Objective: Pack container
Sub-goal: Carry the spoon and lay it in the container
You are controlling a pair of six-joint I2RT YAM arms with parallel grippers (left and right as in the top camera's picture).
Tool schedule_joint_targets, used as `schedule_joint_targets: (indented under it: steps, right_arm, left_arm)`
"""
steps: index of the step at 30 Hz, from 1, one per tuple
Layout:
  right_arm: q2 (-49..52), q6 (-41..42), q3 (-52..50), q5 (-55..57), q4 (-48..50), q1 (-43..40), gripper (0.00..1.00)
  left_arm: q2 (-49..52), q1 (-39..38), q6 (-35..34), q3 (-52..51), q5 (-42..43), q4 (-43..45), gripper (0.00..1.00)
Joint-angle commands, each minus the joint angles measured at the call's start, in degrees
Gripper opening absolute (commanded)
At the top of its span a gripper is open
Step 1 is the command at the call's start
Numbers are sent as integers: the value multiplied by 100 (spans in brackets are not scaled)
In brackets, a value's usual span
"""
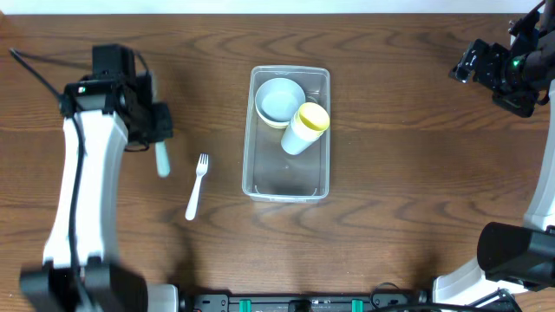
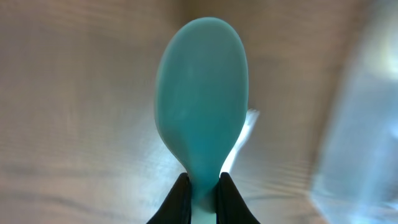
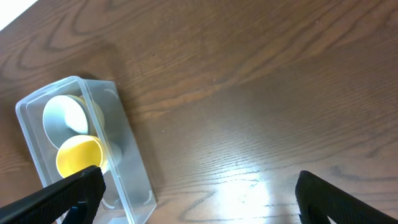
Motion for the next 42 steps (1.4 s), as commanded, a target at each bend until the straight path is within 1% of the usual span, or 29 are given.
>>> schedule_joint_targets:
  steps: [1,4,7,10,13,16,22,26,31,33,34,36,37,42]
  right_arm:
    - [17,79,-22,-37,-9,-33,99]
    - [17,79,-20,-37,-9,-33,99]
    - [17,79,-20,-37,-9,-33,99]
    - [17,79,-22,-37,-9,-33,99]
    - [17,79,-22,-37,-9,-33,99]
    - [17,79,-22,-39,-9,-33,99]
    - [17,79,-22,-37,-9,-33,99]
    - [17,79,-22,-37,-9,-33,99]
    - [17,79,-20,-37,-9,-33,99]
    - [17,79,-22,-37,-9,-33,99]
    - [17,79,-22,-37,-9,-33,99]
    - [17,79,-20,-37,-9,-33,99]
    - [17,79,-22,-37,-9,-33,99]
    - [17,79,-20,-37,-9,-33,99]
  left_arm:
    - [-525,-638,702,131,151,-120,6]
    - [-688,-1296,1305,131,151,-249,6]
    - [-632,-1952,2170,26,151,-345,6]
    - [-472,-2496,3047,-219,151,-179,6]
    - [-258,-2861,3816,-393,151,74,6]
    - [44,-3145,4360,-424,151,289,6]
    - [750,-3556,4640,-424,151,721,6]
    - [1121,-3744,5069,-424,146,734,6]
    - [1257,-3799,5080,-417,146,824,7]
    - [1163,-3799,4905,-358,146,876,16]
    - [1119,-3799,4793,-317,146,885,17]
    - [981,-3799,4544,-175,146,885,27]
    - [883,-3797,4437,-103,146,887,30]
    - [216,-3797,4365,11,146,885,34]
